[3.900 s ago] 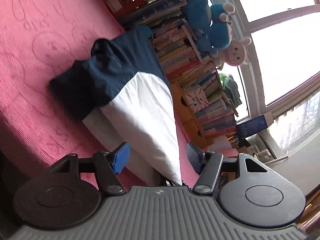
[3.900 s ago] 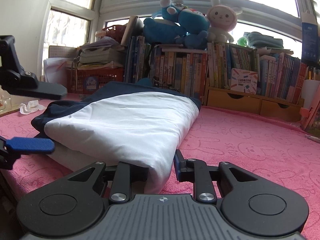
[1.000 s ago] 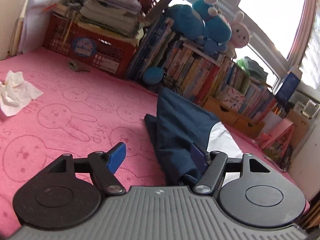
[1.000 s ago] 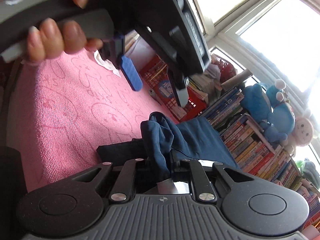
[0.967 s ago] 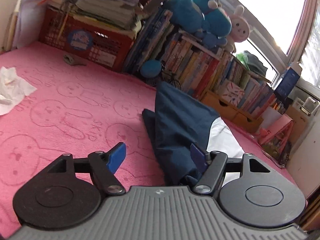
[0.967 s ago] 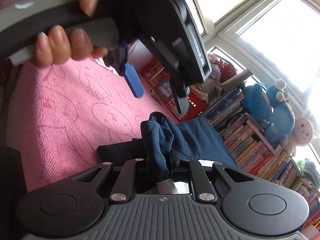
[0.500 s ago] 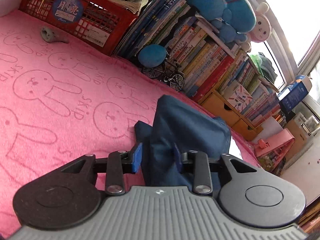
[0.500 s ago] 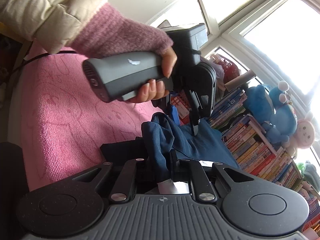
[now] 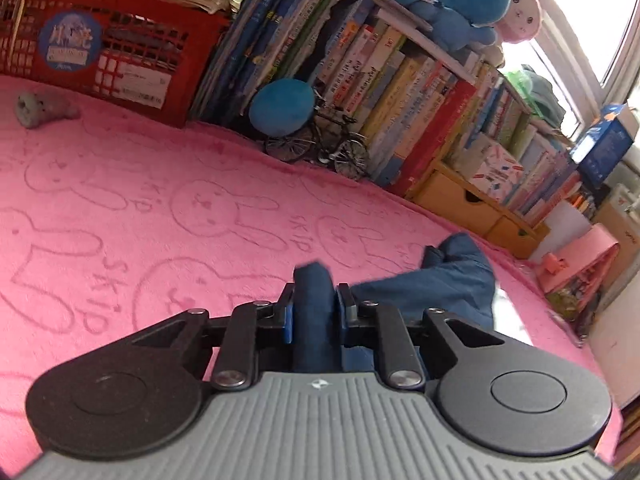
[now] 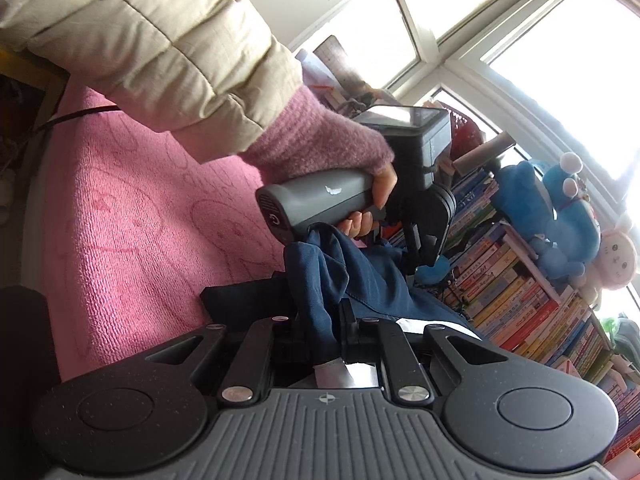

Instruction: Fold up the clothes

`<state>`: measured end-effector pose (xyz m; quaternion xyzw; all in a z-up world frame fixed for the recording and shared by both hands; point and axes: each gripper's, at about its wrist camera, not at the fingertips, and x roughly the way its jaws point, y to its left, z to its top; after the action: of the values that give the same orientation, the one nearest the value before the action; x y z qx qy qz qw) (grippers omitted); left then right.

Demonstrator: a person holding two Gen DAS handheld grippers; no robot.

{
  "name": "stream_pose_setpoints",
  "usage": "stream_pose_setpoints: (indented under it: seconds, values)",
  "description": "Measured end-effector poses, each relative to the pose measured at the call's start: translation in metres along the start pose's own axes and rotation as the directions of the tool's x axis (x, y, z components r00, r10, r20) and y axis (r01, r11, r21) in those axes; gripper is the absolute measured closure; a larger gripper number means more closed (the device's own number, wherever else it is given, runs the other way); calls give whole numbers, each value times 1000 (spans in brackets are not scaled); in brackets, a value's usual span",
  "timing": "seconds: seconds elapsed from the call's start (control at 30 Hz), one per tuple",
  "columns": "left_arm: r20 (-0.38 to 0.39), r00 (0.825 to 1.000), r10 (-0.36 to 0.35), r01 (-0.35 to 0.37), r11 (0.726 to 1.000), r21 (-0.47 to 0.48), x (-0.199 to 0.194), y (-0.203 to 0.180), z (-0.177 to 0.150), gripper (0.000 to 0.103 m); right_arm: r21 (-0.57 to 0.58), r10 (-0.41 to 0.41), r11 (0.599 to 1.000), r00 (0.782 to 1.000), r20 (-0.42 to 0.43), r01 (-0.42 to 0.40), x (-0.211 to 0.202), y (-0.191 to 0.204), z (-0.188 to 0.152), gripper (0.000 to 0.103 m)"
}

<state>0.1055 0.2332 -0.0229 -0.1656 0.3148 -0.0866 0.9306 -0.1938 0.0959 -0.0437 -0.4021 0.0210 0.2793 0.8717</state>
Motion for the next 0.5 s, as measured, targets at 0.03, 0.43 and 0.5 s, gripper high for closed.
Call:
stream_pose_setpoints:
  seconds: [0.03,0.43,0.5]
  values:
    - [8,996,94,-94,995,31,3,0,3,82,1,1,1000,1000,0,-1,0,0,1,89]
    - [147,989,-13,-62,870,489,-84,-93,-41,70,8,13,1000,1000,3,-13,-2,-2,1,89]
    - [81,994,-74,16,830,557,-88,-111,-55,69,4,11,1000,1000,5,-11,-2,-2,1,89]
